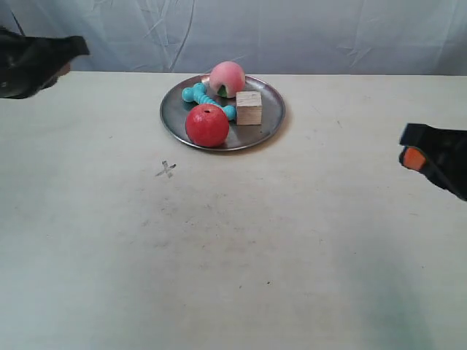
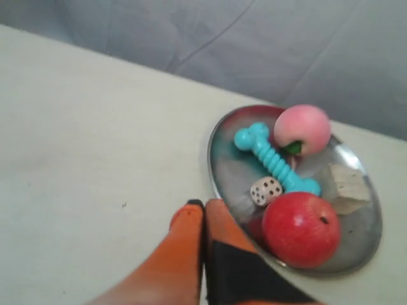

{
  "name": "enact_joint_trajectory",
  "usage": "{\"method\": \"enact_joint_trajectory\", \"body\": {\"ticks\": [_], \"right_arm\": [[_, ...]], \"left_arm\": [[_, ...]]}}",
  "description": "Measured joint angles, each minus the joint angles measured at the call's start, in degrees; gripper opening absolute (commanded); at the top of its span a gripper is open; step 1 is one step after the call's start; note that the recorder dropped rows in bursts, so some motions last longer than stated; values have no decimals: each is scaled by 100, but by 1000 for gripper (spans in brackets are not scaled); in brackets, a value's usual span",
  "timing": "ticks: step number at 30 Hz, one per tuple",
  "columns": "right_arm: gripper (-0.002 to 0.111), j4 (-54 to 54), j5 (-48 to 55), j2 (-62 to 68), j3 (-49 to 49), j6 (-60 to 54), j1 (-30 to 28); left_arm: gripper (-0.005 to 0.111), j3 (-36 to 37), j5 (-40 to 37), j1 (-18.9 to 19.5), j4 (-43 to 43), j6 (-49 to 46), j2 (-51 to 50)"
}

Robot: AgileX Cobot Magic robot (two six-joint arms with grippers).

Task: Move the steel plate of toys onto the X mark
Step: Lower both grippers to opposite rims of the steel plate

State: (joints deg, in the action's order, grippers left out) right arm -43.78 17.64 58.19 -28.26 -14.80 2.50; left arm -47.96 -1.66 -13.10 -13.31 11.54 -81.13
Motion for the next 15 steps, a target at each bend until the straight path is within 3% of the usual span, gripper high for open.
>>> {"method": "enact_joint_trajectory", "body": {"ticks": [5, 8, 13, 15], "right_arm": [[0, 71, 272, 1795, -1114, -85, 0], [0, 95, 518, 2639, -1828, -206, -11], [0, 104, 1093, 3829, -3156, -394, -46], [0, 30, 1384, 4284, -3731, -410, -149]], "left_arm": [[0, -1203, -1007, 0, -61, -74, -1561], [0, -1951, -1588, 126, -784, -670, -2344], [0, -3179, -2889, 662, -4176, -3643, -3598], [0, -3650, -3478, 960, -5331, -4423, -4052]]}}
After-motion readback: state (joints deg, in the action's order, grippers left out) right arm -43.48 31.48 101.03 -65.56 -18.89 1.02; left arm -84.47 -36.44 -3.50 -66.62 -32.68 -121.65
